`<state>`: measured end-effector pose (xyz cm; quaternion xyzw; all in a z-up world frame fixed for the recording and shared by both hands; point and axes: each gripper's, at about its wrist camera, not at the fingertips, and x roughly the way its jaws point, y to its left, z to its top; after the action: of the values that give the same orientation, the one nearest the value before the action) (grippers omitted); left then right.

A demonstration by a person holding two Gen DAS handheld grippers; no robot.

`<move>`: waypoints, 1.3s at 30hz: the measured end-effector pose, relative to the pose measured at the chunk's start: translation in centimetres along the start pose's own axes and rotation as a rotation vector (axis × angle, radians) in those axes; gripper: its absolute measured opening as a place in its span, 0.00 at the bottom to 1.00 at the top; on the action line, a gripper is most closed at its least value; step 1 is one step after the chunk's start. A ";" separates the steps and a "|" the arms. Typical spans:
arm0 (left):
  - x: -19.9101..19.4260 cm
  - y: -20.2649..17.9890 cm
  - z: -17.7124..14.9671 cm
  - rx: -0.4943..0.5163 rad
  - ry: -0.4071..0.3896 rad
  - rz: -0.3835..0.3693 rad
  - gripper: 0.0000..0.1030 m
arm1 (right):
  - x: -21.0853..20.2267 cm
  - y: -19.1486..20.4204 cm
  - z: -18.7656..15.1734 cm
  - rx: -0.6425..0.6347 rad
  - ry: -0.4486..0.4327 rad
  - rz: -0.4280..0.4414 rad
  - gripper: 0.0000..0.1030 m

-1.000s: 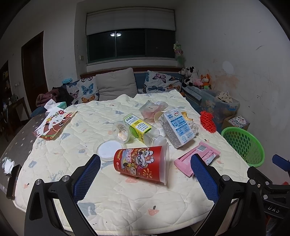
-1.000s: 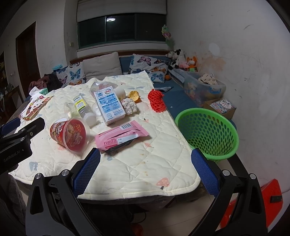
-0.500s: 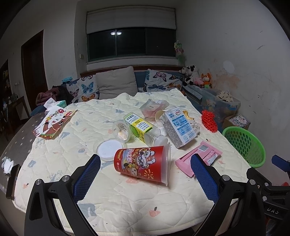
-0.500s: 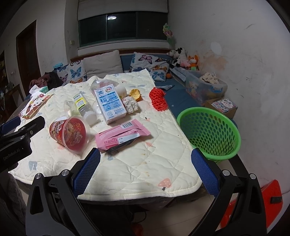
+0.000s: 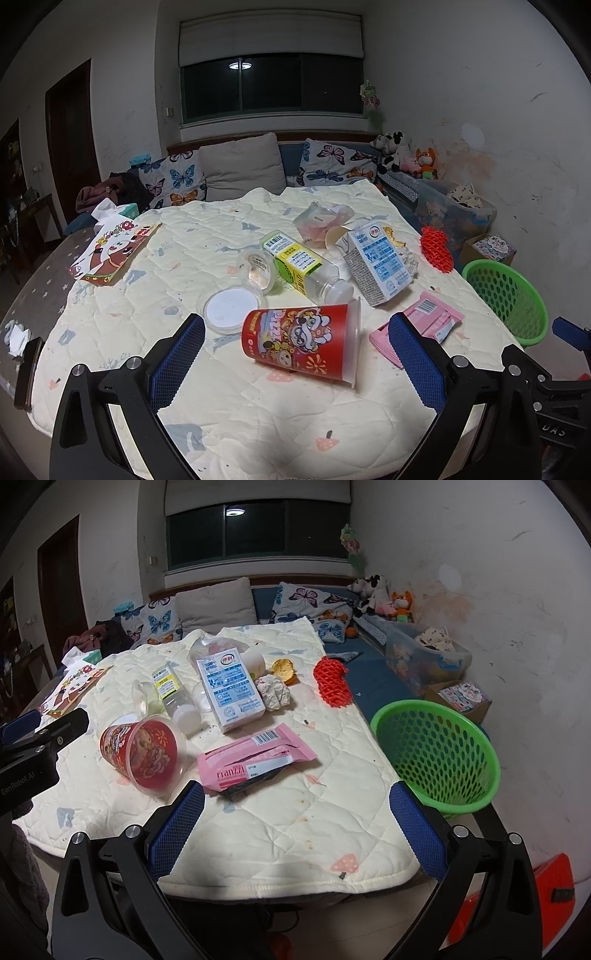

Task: Collect trash
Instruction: 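Grasp the red printed cup with the left tool while the right tool grasps the red mesh net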

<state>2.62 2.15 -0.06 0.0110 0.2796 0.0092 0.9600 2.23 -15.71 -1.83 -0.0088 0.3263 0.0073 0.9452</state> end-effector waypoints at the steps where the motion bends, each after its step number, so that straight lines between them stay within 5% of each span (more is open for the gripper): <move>1: 0.1 0.2 0.1 -0.003 0.001 0.003 0.93 | 0.2 0.0 0.0 -0.001 0.004 0.001 0.96; 26: 4.8 3.9 0.1 -0.103 0.171 0.050 0.93 | 7.4 0.0 2.7 -0.063 0.056 0.118 0.96; 39: 7.2 3.4 0.3 -0.174 0.267 0.032 0.93 | 14.8 -7.8 7.9 0.015 0.104 0.153 0.90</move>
<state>8.83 5.68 -3.61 -0.0693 0.4029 0.0501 0.9113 18.90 -23.22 -4.70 0.0231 0.3749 0.0766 0.9236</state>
